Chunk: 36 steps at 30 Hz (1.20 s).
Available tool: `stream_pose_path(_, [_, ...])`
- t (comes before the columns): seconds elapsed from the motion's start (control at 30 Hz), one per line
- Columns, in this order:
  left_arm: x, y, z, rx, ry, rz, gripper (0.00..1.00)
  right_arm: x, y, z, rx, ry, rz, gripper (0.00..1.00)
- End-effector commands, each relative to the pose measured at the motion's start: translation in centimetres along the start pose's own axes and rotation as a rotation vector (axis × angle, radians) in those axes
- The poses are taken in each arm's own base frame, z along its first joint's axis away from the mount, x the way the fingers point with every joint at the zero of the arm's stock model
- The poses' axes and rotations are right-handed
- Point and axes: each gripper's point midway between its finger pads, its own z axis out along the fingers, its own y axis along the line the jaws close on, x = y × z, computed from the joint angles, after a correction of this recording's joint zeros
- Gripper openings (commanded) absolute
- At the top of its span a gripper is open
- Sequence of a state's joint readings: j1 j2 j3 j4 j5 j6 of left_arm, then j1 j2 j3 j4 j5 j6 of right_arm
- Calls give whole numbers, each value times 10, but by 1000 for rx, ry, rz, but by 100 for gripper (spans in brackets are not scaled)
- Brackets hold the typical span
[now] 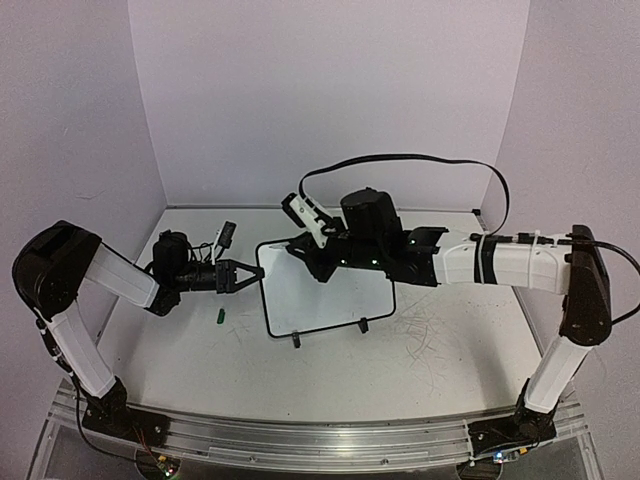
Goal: Write a sentence on the whiteboard
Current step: Hold the whiteboard on the whiteboard stand, then write a sentence on the whiteboard.
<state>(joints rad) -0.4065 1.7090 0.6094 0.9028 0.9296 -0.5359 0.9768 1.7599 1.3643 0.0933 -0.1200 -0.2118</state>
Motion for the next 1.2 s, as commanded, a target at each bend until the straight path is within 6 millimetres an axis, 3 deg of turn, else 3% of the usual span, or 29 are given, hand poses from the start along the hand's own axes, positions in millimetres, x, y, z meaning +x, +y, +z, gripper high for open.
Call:
stream_pose_path(0.0, [-14, -13, 7, 54, -17, 99, 21, -27, -8, -4, 46, -86, -15, 0])
stream_pose_path(0.13, [-14, -13, 6, 49, -22, 119, 7, -24, -7, 0, 42, -79, -14, 0])
stream_pose_path(0.37, [-11, -14, 4, 40, -25, 156, 0, -20, 2, 3, 16, -73, -30, 0])
stream_pose_path(1.17, [-8, -18, 2, 31, -28, 198, 0, -10, 5, 16, 30, -41, -26, 0])
